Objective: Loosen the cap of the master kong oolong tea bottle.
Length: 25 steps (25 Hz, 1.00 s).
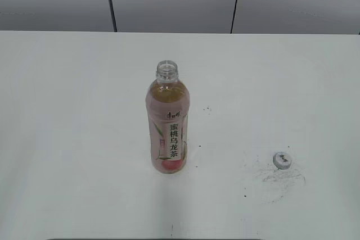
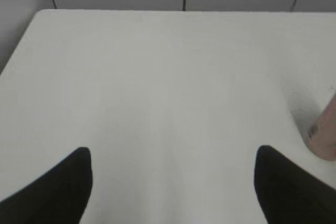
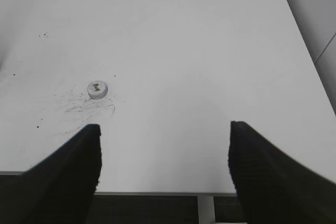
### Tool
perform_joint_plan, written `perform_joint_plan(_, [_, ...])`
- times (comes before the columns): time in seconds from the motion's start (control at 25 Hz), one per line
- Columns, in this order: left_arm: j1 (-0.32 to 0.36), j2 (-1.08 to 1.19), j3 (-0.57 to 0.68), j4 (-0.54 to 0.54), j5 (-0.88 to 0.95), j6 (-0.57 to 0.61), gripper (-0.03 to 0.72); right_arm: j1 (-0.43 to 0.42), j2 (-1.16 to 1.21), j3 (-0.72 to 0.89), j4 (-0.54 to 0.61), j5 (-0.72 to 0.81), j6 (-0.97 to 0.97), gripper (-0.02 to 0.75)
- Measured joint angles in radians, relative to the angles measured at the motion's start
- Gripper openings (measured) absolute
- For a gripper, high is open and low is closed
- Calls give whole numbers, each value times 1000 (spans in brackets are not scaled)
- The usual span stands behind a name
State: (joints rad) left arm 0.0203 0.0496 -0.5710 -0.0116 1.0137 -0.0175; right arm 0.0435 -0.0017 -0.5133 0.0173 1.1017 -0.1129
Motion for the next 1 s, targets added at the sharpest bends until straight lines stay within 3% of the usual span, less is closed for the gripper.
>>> perform_joint_plan(1.0, [-24, -56, 0, -1, 0, 0, 564, -9, -3, 0, 0, -4, 0, 568])
